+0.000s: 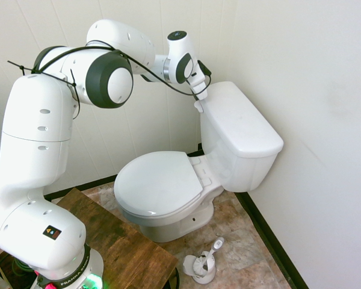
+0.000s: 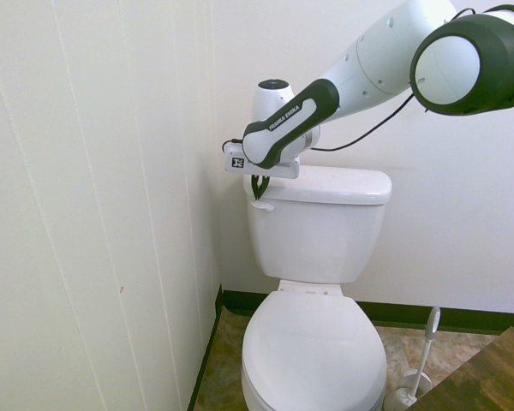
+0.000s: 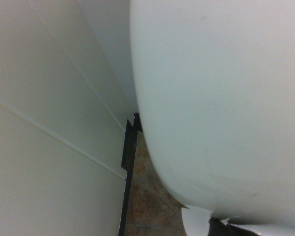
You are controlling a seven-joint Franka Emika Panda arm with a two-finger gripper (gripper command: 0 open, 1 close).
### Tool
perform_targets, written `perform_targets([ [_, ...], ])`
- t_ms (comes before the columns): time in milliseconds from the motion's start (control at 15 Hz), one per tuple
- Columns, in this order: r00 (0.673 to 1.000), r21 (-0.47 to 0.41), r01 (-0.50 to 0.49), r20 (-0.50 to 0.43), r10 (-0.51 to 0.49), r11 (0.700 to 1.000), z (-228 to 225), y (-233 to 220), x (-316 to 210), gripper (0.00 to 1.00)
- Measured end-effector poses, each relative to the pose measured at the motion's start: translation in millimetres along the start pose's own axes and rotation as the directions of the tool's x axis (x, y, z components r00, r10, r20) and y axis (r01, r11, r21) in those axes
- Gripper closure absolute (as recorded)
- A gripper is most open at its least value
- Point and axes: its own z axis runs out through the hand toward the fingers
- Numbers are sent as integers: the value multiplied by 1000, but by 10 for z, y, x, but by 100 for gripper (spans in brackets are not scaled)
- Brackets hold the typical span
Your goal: Flush the toilet
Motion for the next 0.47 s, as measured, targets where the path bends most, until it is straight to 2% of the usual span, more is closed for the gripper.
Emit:
perform_targets([
  [467,1000,-33,-15,8,15,999,293,54,30,100],
])
